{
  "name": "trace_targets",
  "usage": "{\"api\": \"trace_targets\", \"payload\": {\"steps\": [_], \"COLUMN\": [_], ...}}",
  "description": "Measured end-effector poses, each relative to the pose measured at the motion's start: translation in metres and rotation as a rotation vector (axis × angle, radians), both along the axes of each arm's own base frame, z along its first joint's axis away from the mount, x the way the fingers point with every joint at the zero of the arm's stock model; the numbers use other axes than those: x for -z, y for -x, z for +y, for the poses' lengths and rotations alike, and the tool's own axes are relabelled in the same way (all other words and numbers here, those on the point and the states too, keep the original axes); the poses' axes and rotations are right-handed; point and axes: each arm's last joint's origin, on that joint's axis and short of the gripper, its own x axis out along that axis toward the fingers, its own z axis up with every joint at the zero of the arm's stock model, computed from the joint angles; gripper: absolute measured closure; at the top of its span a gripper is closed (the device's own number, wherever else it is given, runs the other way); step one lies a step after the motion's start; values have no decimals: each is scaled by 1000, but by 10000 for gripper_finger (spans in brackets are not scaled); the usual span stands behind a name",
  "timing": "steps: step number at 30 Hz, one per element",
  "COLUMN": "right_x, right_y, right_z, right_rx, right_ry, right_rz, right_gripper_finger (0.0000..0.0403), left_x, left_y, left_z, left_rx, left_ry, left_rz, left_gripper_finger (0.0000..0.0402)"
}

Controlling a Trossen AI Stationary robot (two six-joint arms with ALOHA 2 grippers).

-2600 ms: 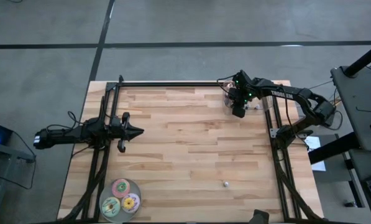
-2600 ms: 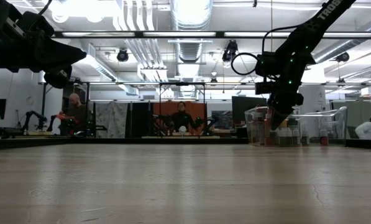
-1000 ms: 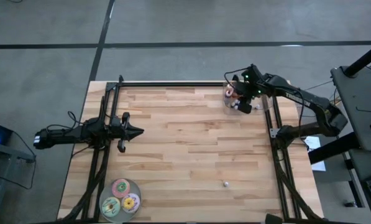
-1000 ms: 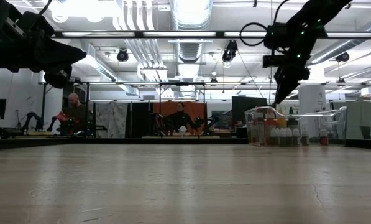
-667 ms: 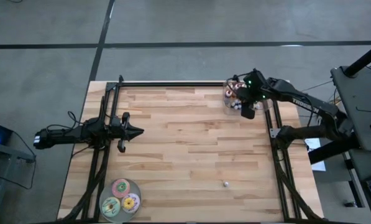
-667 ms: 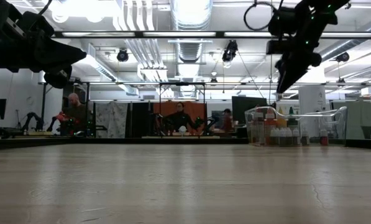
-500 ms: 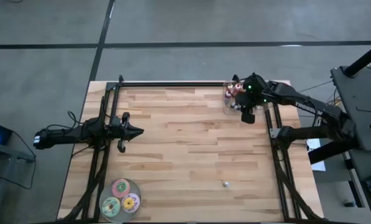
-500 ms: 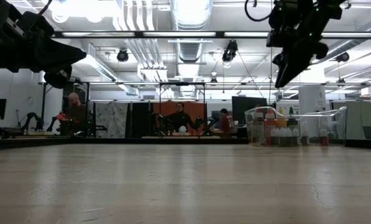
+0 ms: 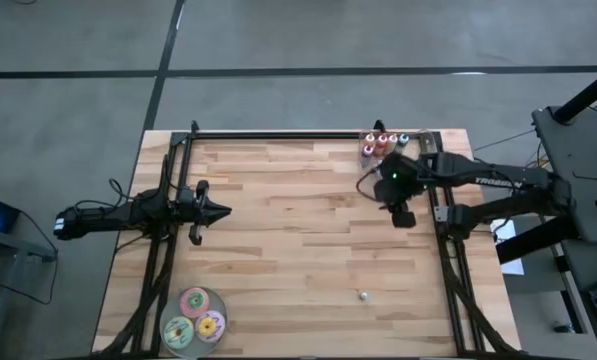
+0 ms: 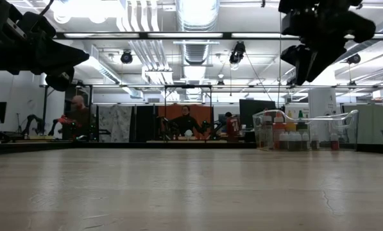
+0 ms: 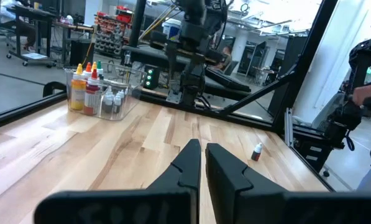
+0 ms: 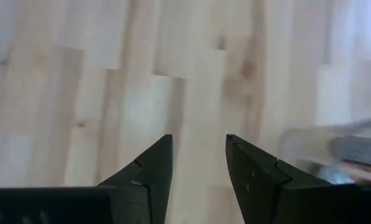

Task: Pick & Place food coloring
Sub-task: Put small red food coloring bottle into the bin

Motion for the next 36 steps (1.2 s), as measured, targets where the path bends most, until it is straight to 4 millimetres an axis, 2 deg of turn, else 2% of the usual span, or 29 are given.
{"api": "trace_targets", "payload": {"steps": [8,13,21,29,36], "right_x": [4,-3,-33,-64,-73], "right_y": [-11,-14,-23,-21,-22], "right_z": [38,62,97,128,153], "right_rx": [-74,-160,-225,-347,-444], "right_ry": [-60,-76,-153,-211,-231], "right_rz": [15,-29,-212,-349,-352], "right_gripper_finger": [266,258,259,255,259], "left_x": [0,0,0,0,0], "left_y": [0,0,0,0,0], "left_z": [0,0,0,0,0], "left_rx": [0,0,0,0,0], "left_ry": [0,0,0,0,0], "left_rz": [0,0,0,0,0], "left_gripper_finger": [402,402,402,402,402]}}
